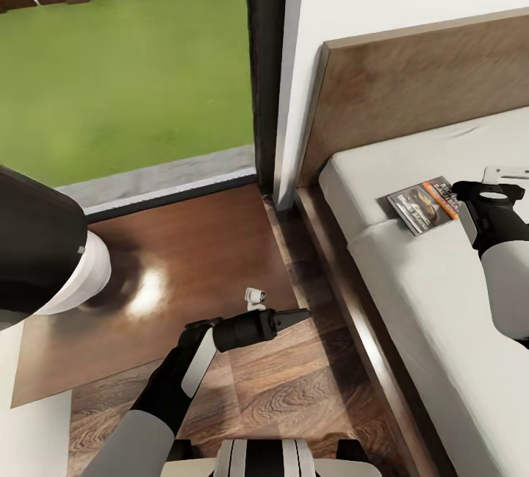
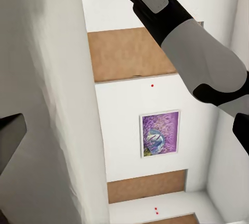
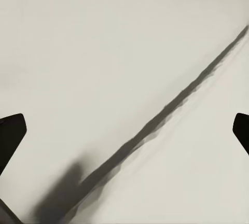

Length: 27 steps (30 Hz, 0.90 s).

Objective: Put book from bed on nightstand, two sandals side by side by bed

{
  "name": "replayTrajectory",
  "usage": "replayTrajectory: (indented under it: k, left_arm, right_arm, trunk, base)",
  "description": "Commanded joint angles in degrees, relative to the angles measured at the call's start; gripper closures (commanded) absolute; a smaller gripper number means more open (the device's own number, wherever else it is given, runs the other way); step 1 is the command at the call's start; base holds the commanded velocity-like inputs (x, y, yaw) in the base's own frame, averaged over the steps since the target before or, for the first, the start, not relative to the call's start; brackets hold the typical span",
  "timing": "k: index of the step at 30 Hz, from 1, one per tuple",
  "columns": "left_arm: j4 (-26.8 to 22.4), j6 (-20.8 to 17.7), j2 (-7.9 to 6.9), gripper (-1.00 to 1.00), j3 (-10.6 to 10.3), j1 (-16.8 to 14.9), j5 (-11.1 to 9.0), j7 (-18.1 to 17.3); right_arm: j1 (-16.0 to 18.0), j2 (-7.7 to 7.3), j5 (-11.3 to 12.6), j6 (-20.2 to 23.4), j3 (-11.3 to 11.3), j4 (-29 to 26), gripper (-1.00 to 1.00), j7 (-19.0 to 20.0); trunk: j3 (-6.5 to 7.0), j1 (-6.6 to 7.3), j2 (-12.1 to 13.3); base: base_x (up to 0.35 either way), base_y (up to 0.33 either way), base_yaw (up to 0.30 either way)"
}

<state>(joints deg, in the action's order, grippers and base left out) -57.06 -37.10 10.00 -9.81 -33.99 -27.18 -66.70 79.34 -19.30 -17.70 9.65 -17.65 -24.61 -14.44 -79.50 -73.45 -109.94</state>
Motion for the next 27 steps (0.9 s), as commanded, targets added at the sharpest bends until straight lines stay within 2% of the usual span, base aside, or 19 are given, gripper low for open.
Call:
replayTrajectory:
  k: [1,10,27]
  left_arm:
    - [0.0,-0.5,0.0,-1.0,0.0,0.0,-0.3,0.0]
    - [0.0,-0.5,0.0,-1.0,0.0,0.0,-0.3,0.0]
    - [0.0,-0.5,0.0,-1.0,0.0,0.0,-0.3,0.0]
  right_arm:
    - [0.0,0.04,-0.6,0.4,-0.2,-0.1,-1.0,0.0]
    - [0.0,0.02,-0.6,0.4,-0.2,-0.1,-1.0,0.0]
    - [0.0,0.06,-0.6,0.4,-0.2,0.0,-1.0,0.0]
  trunk:
    - [-0.04,0.0,0.0]
    - [-0.11,0.0,0.0]
    - [-0.11,0.0,0.0]
  base:
    - [0.0,0.0,-0.055]
    - [0.0,0.0,-0.193]
    - [0.0,0.0,-0.012]
